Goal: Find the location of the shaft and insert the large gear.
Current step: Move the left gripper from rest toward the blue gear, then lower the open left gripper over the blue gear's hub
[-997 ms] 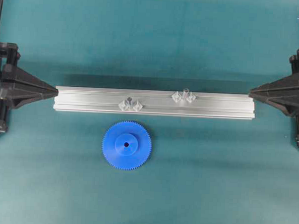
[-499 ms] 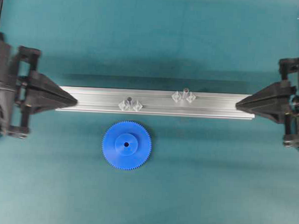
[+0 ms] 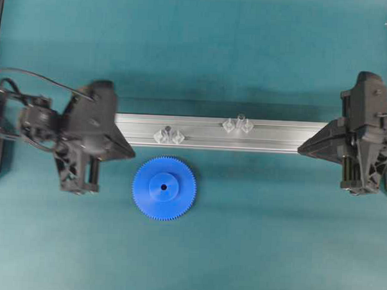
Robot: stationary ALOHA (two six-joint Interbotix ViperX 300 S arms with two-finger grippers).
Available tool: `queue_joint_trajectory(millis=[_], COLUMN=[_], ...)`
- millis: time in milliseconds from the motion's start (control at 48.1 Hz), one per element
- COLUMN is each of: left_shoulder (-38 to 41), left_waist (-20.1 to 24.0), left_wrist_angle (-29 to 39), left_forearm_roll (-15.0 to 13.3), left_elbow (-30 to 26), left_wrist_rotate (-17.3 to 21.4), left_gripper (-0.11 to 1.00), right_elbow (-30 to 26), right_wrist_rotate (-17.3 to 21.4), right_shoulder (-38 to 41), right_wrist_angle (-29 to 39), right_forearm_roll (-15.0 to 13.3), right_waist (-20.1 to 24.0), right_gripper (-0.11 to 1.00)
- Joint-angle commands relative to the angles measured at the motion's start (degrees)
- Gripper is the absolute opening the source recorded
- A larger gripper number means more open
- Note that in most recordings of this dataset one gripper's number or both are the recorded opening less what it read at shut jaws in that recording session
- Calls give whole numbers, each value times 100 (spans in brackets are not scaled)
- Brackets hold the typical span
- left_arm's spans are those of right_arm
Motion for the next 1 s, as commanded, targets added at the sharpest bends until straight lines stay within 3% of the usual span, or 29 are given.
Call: queue_joint_trajectory(millis=[0, 270, 353, 436, 603, 686, 748, 977], left_shoulder=[220, 1037, 1257, 1389, 1670, 1881, 2021, 2479], left_waist=[-114, -501, -571, -589, -571, -571, -563, -519], left_wrist_angle=[0, -9, -9, 0, 9, 132, 281, 615], left_forearm_roll=[18, 9, 9, 18, 35, 35, 35, 35], left_elbow=[-264, -589, -686, -747, -896, -1037, -1160, -1494], left_wrist_rotate=[9, 9, 0, 0, -44, -70, -44, -18], left_gripper=[-1, 0, 5, 20, 69, 89, 94, 94], right_elbow=[-158, -167, -167, -167, -167, -167, -167, -158], right_wrist_rotate=[44, 44, 44, 44, 44, 44, 44, 44], right_shoulder=[62, 211, 211, 211, 202, 185, 167, 97], right_wrist_angle=[35, 18, 9, 0, 18, 9, 9, 44], right_forearm_roll=[9, 0, 0, 0, 0, 0, 0, 0], right_waist=[-26, -132, -141, -149, -149, -149, -141, -141], right_gripper=[4, 4, 4, 4, 4, 4, 4, 4])
